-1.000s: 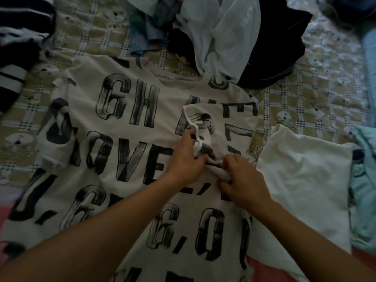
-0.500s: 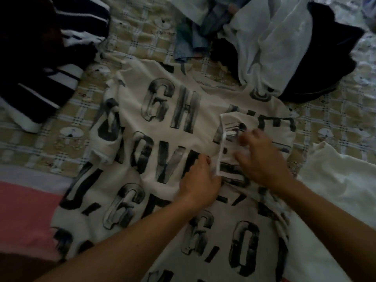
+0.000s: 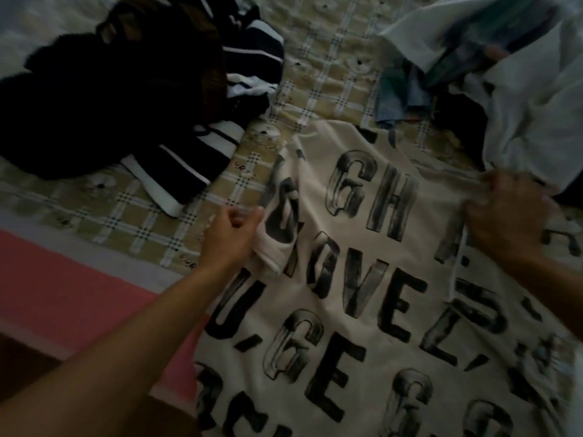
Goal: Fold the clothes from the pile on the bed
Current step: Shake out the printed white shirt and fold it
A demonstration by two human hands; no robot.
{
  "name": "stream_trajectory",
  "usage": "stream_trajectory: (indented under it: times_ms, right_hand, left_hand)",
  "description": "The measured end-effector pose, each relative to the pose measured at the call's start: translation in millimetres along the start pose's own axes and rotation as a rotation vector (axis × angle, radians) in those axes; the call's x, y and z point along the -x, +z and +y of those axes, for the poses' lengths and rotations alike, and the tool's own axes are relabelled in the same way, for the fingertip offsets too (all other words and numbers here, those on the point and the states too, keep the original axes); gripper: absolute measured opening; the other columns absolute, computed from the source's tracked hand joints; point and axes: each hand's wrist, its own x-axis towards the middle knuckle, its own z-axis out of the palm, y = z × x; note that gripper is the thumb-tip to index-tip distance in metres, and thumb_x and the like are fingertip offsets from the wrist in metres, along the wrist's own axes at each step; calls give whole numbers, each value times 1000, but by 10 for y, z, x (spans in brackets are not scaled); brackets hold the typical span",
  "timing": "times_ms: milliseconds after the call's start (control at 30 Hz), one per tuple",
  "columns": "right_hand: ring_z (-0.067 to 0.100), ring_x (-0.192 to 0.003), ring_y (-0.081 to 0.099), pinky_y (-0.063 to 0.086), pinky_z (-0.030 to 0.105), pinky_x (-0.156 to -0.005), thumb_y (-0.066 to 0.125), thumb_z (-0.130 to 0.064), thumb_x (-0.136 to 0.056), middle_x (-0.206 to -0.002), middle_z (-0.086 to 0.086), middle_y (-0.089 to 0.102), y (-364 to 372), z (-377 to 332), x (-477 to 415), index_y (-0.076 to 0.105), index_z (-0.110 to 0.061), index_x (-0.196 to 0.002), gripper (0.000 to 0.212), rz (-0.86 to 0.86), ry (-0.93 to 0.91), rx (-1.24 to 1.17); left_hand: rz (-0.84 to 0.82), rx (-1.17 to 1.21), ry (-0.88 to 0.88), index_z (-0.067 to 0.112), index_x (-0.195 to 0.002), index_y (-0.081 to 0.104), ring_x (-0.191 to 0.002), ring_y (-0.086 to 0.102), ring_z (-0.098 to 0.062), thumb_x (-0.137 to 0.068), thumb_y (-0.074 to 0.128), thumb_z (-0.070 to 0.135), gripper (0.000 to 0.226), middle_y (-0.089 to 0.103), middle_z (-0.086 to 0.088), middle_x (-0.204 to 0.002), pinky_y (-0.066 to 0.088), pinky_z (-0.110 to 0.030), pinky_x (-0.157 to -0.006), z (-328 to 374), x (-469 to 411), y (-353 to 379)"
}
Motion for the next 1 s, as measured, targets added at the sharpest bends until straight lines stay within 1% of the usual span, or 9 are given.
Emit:
stream_trajectory:
  times_ms: [133,233,367,433,533,633,733,867,1000]
  right_hand:
    - [23,-114,47,43,38,-94,61,-33,-90,-130,8,42,216,-1017,265,46,-20,-130,45,-220,-214,-365]
    - [19,-130,39,38,36,-106,48,-46,-96,-144,0,32,378,-1607,427,38,-29,-140,48,-334,-382,-443]
    - [17,-148,10,14,39,-120,26,-55,-100,-162,-2,10,523,-1892,493,19,-28,-153,60,-424,-422,-438]
    - [14,-150,-4,1,38,-121,21,-57,-100,-164,-3,-2,611,-1912,504,7,-30,-155,63,-428,-422,-333]
    - [14,-147,-22,-12,41,-119,16,-61,-98,-162,-4,-19,749,-1900,535,-9,-31,-154,68,-428,-439,-167]
    - [19,-143,-31,-17,47,-117,12,-64,-97,-158,0,-31,872,-1914,580,-20,-28,-151,72,-411,-446,-36]
    - [22,-143,-32,-21,48,-115,14,-63,-97,-158,2,-31,874,-1969,551,-20,-25,-151,75,-458,-416,-31]
    - [21,-149,-16,-13,44,-116,26,-60,-97,-163,3,-15,667,-1962,585,-11,-26,-154,76,-455,-371,-246]
    - [19,-149,6,9,44,-122,38,-52,-98,-163,2,6,461,-1821,803,3,-23,-155,73,-399,-213,-531]
  left_hand:
    - [-363,202,-180,13,-117,59,-99,66,-21,-86,72,34,39,67,-6,-114,56,-42,-88,239,-139,47]
    - [-529,102,-163,7,-105,70,-86,68,-24,-91,67,25,23,73,-14,-103,57,-43,-81,406,-254,-106]
    - [-248,34,104,16,-94,70,-76,67,-14,-91,63,38,23,71,-3,-87,55,-25,-66,676,-594,-595]
    - [-145,-17,238,19,-96,68,-76,68,-13,-92,64,35,17,71,-2,-88,57,-25,-64,732,-789,-847]
    - [-144,-207,349,15,-103,59,-82,65,-17,-93,65,25,16,65,-5,-93,56,-32,-64,701,-1022,-1053]
    - [-156,-417,369,13,-107,51,-76,60,-15,-92,66,20,22,60,-6,-91,45,-25,-52,633,-1114,-1091]
    - [-93,-435,331,14,-113,47,-77,59,-18,-91,66,21,29,58,-9,-99,47,-27,-53,629,-1113,-1053]
    - [9,-374,310,17,-119,47,-98,58,-23,-91,64,34,36,53,-4,-108,52,-40,-77,967,-966,-974]
    - [-159,-428,319,15,-131,40,-103,56,-24,-94,61,33,46,54,-8,-113,47,-37,-78,1553,-663,-736]
